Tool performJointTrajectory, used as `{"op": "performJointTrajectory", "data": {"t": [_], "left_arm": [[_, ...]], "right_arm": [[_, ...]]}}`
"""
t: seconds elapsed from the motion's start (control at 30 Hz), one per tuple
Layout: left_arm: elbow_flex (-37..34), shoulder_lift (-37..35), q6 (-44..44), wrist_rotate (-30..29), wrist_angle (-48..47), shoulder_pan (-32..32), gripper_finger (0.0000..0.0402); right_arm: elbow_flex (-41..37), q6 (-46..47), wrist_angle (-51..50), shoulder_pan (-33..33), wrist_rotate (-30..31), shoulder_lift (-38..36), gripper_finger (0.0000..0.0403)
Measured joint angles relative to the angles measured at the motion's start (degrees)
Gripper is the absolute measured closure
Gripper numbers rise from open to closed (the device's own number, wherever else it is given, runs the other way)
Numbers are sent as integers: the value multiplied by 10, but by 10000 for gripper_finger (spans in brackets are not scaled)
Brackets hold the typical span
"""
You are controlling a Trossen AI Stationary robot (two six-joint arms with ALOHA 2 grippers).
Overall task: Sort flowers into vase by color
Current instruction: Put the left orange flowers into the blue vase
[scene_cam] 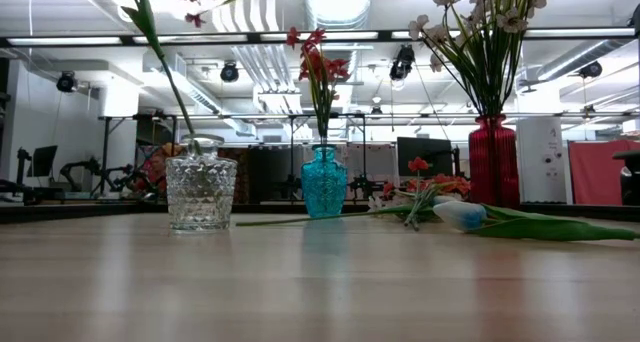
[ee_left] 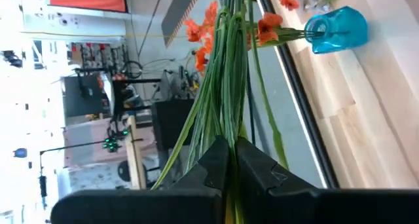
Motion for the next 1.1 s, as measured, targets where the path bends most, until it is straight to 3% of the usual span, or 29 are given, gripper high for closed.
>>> {"op": "performJointTrajectory", "data": {"t": [0.17, 0.37, 0.67, 0.87, 1.0, 1.1], "left_arm": [[46, 35, -12, -11, -15, -37, 401], [91, 89, -6, -11, -24, -73, 401], [163, 161, -4, -12, -27, -84, 401], [208, 200, -4, -15, -55, -90, 401], [227, 215, -4, -16, -62, -92, 401], [240, 226, -4, -13, -62, -92, 401]], "right_arm": [[43, -25, -5, -17, 0, 45, 129], [92, -32, -40, -45, -20, 91, 120], [97, 48, -77, -94, -125, 113, 146], [98, 77, -100, -118, -137, 115, 160], [97, 86, -105, -124, -148, 115, 193], [97, 90, -106, -129, -190, 115, 232]]}}
